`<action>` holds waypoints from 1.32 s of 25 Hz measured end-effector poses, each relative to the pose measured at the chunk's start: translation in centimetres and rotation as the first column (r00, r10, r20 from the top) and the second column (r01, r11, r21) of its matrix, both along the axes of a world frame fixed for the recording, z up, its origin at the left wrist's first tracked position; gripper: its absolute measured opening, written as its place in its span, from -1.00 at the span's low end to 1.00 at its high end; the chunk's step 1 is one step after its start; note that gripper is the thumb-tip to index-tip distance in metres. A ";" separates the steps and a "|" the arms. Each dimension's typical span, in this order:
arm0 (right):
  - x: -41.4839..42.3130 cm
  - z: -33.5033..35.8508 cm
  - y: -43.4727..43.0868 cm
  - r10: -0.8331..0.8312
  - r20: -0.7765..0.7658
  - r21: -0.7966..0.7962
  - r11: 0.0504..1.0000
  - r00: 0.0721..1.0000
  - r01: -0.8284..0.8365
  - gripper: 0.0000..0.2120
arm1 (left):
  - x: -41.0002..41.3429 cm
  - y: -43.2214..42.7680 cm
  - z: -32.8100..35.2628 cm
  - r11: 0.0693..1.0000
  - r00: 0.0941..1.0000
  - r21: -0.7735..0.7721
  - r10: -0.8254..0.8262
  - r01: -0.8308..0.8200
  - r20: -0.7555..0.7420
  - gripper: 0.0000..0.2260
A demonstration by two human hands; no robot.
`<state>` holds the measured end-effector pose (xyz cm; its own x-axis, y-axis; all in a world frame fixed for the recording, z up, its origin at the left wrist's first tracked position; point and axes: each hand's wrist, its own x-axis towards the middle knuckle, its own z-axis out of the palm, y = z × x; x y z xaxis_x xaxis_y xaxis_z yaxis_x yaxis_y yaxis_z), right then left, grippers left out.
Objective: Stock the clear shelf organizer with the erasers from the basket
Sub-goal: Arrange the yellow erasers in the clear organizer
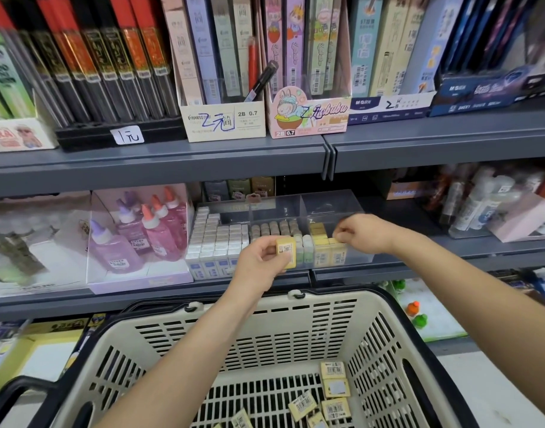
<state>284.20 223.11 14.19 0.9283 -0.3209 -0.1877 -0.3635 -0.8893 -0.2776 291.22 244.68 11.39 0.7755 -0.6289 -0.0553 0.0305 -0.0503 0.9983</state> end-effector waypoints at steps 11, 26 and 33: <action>-2.2 1.9 5.6 -0.040 0.406 0.279 0.957 0.913 -0.082 -0.77 | -0.6 -0.7 -0.1 0.999 0.999 -0.012 -0.036 0.036 -0.007 -0.81; -0.8 1.6 0.0 -0.144 0.279 -0.109 0.978 0.950 0.180 -0.73 | -0.7 2.6 -1.6 0.955 0.925 0.294 -0.076 -0.040 0.371 -0.92; 1.4 -0.2 0.5 -0.012 -0.105 -0.100 0.995 0.994 0.002 -0.69 | -0.9 3.7 -2.1 0.965 0.914 0.254 -0.049 -0.060 0.403 -0.88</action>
<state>285.55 223.61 13.99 0.9027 -0.3493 -0.2514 -0.3924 -0.9079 -0.1473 290.37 248.39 9.24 0.7689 -0.6308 0.1040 -0.3697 -0.3060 0.8773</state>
